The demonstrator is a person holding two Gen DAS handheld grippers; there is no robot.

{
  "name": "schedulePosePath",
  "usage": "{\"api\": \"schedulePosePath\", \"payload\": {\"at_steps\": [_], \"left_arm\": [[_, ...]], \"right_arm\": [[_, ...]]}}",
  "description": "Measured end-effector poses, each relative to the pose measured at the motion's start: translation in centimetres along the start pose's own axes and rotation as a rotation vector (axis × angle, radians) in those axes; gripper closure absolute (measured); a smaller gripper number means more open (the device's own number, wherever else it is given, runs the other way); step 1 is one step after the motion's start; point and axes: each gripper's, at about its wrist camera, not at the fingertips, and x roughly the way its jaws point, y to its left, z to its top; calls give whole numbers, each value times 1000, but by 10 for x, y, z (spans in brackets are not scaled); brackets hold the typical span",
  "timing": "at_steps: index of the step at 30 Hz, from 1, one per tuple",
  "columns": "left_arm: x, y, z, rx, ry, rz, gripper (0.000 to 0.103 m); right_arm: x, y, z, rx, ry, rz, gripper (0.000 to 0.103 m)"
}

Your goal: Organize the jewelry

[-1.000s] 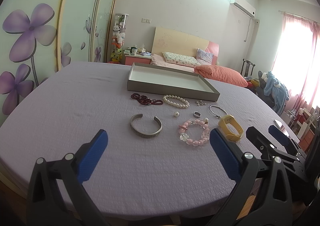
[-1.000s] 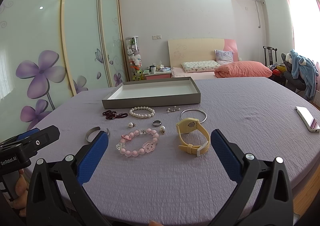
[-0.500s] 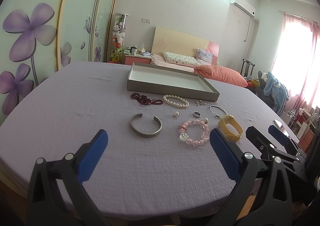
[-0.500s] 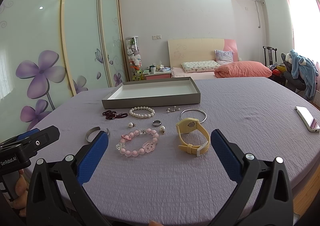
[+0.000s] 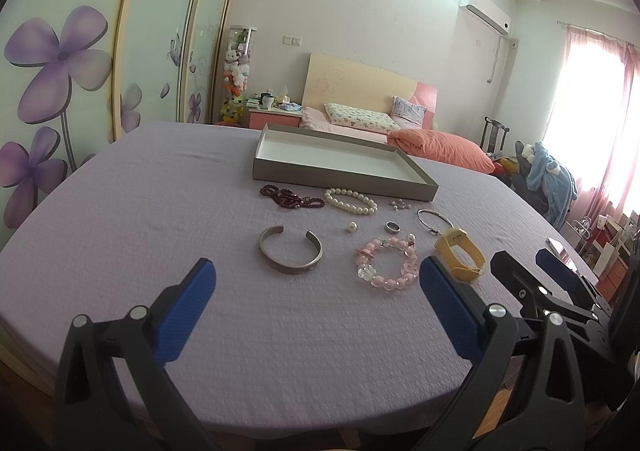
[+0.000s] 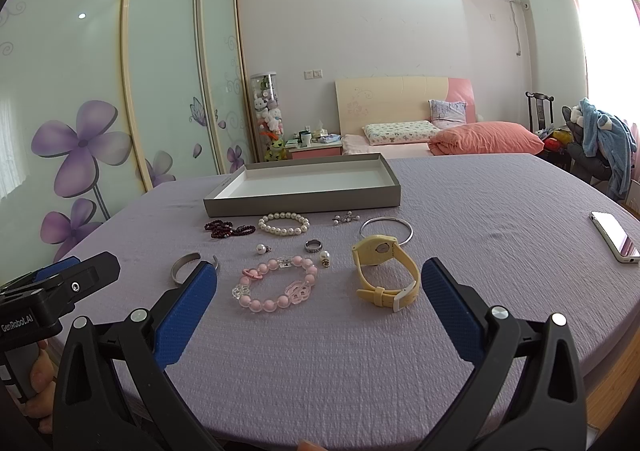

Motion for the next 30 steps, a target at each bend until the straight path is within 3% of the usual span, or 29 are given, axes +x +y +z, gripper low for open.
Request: {"api": "schedulePosePath", "payload": {"at_steps": [20, 25, 30], "left_arm": [[8, -2, 0, -10, 13, 3, 2], [24, 7, 7, -44, 60, -25, 2], [47, 16, 8, -82, 131, -32, 2]], "right_arm": [[7, -4, 3, 4, 6, -13, 1], [23, -16, 6, 35, 59, -24, 1], [50, -36, 8, 79, 171, -77, 1]]}}
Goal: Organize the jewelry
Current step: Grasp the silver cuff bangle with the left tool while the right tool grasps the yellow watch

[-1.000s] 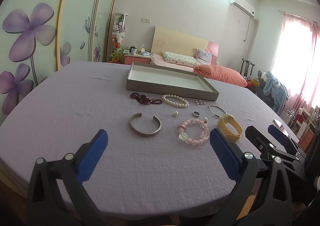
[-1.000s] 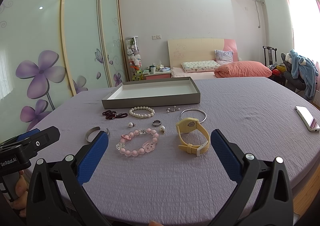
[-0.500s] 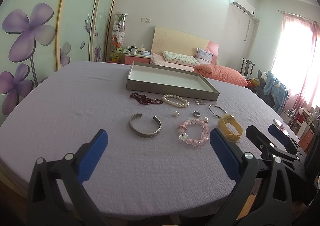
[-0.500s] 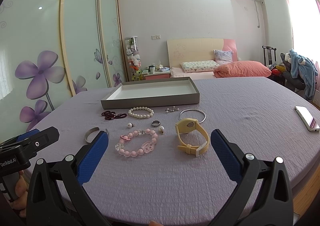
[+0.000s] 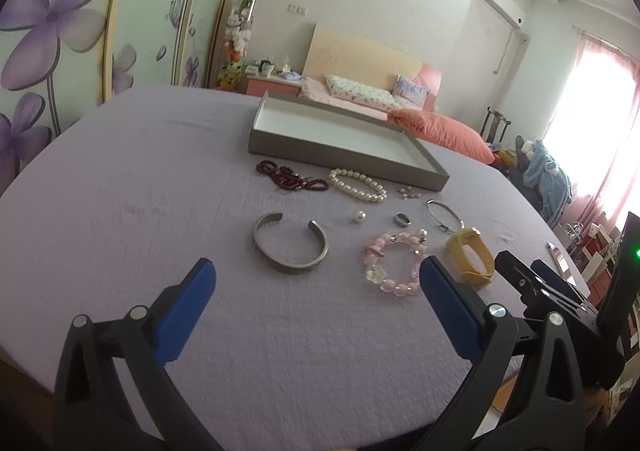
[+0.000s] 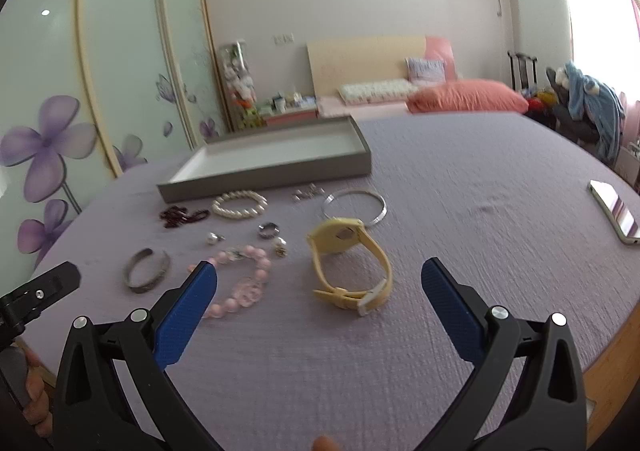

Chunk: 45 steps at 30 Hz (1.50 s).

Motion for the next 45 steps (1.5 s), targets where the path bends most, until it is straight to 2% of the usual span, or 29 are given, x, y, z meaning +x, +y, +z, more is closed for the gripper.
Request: {"api": "schedulePosePath", "payload": {"at_steps": [5, 11, 14, 17, 18, 20, 22, 25, 29, 38, 40, 41, 45], "left_arm": [[22, 10, 4, -31, 85, 18, 2], [49, 20, 7, -53, 173, 9, 2], [59, 21, 10, -37, 202, 28, 2], [67, 20, 13, -8, 216, 49, 2], [70, 19, 15, 1, 222, 56, 2], [76, 18, 18, 17, 234, 66, 2], [82, 17, 20, 28, 248, 76, 2], [91, 15, 23, 40, 266, 87, 2], [100, 12, 28, 68, 284, 114, 10], [111, -1, 28, 172, 316, 157, 11], [112, -3, 28, 196, 305, 174, 23], [111, -4, 28, 212, 295, 181, 35], [113, -4, 29, 231, 293, 167, 36]], "right_arm": [[30, -12, 3, 6, 120, -40, 1], [50, -10, 7, -33, 187, -87, 1], [57, -13, 9, -31, 212, -96, 3], [65, -14, 8, -35, 243, -100, 16], [69, -15, 6, -35, 256, -95, 30], [68, -13, 6, -43, 248, -95, 49], [67, -15, 7, -27, 243, -61, 62], [67, -16, 8, -16, 240, -47, 64], [69, -17, 9, -7, 241, -37, 64], [73, -21, 14, 12, 249, -18, 64], [73, -21, 15, 16, 251, -15, 64], [73, -22, 15, 18, 252, -11, 64], [71, -21, 20, 17, 245, 2, 64]]}}
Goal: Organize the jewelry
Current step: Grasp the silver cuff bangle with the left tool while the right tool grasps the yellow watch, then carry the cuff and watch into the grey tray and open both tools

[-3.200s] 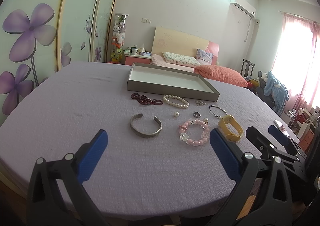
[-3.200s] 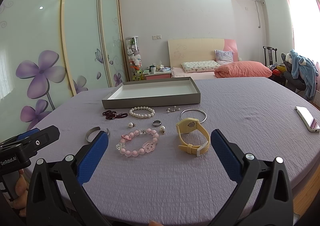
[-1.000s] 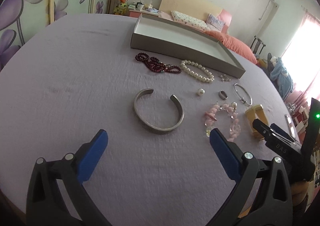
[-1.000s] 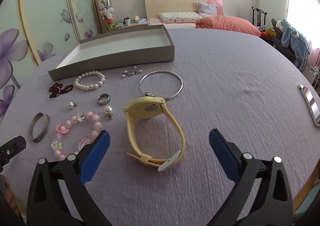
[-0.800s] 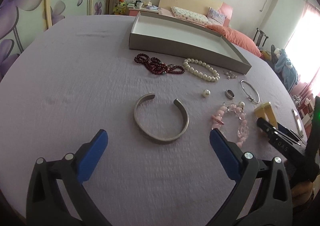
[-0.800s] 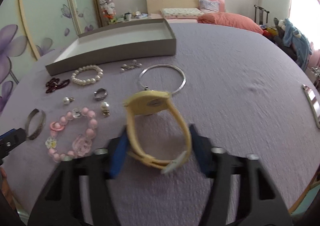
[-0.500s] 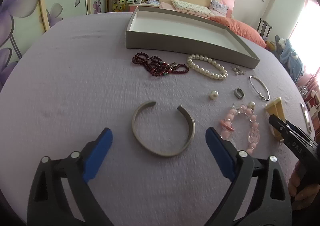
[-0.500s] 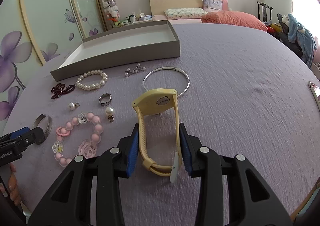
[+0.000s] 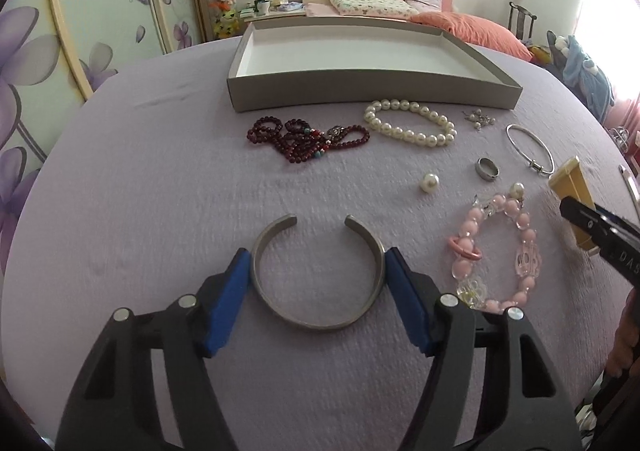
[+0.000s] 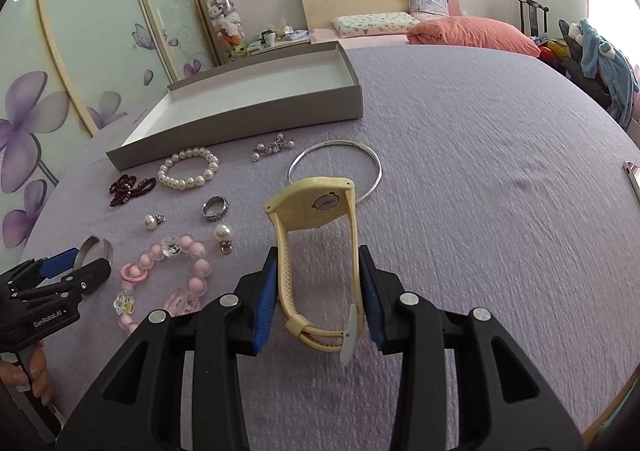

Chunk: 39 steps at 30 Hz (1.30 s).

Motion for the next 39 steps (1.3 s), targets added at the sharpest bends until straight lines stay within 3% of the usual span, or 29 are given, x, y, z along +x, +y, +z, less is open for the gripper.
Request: {"api": "schedulePosePath", "payload": {"at_steps": [5, 12, 18, 22, 27, 30, 34, 39], "left_arm": [[-3, 9, 7, -27, -1, -16, 36], [-39, 35, 49, -66, -131, -11, 36], [-49, 57, 128, -148, -234, -52, 36], [-22, 53, 182, -150, -248, -60, 36], [32, 41, 223, -151, -190, -39, 36], [66, 32, 241, -144, -138, -22, 36], [97, 28, 249, -144, -100, -3, 36], [120, 24, 249, -134, -69, 0, 36]], "right_arm": [[-7, -2, 12, 5, -7, 32, 64], [-26, 5, 57, -46, -58, 100, 64], [-23, 29, 131, -130, -145, 130, 64], [8, 41, 182, -144, -176, 91, 64], [80, 43, 218, -81, -54, 76, 64], [129, 48, 224, -67, 49, 74, 64], [186, 54, 226, -69, 161, 7, 64], [209, 54, 233, -84, 178, -79, 62]]}}
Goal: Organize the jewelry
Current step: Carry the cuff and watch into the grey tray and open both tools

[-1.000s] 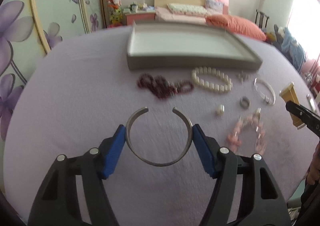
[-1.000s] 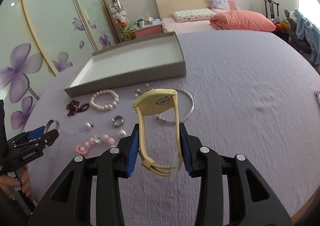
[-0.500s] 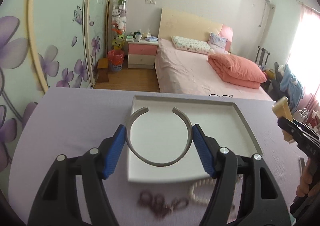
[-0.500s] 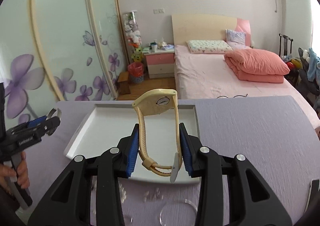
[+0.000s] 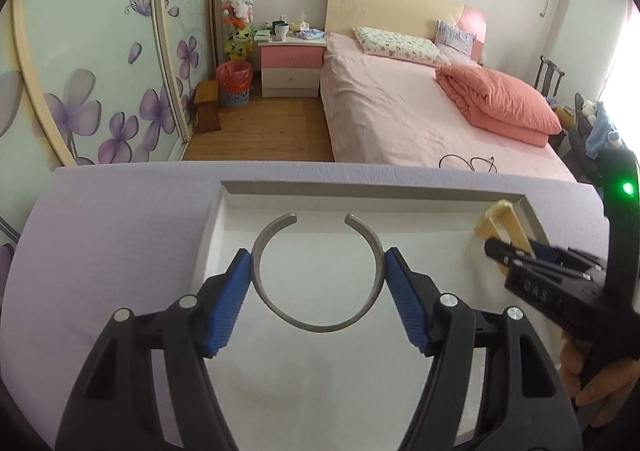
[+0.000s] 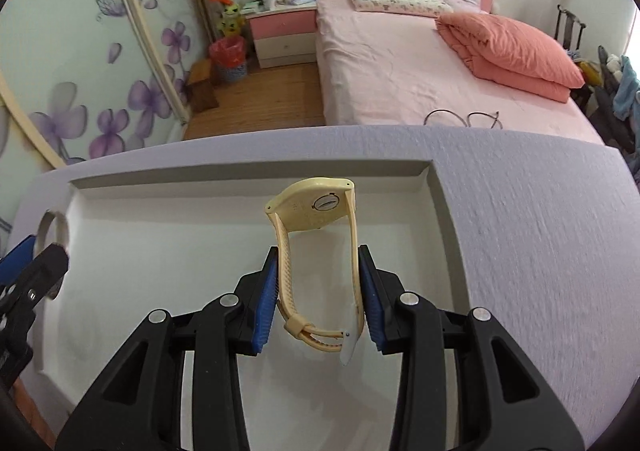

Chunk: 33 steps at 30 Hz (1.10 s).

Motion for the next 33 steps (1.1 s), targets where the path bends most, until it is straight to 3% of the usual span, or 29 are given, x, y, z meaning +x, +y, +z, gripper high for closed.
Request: {"api": "schedulePosePath", "payload": {"at_steps": [3, 6, 11, 28, 31, 33], "left_arm": [[8, 1, 2, -3, 10, 2, 36], [12, 3, 1, -5, 10, -1, 36], [12, 5, 0, -8, 2, 3, 36], [24, -4, 4, -7, 5, 27, 35], [12, 3, 9, -28, -39, 21, 25], [0, 8, 10, -38, -66, 21, 24]], "right_arm": [[1, -6, 4, 20, -4, 3, 50], [-11, -15, -1, 28, -51, 37, 30], [-31, -30, -4, 53, -99, 77, 30], [-40, -38, -15, 29, -171, 52, 30], [-46, -37, -21, 12, -184, 53, 30], [-54, -38, -24, 7, -195, 51, 30]]}}
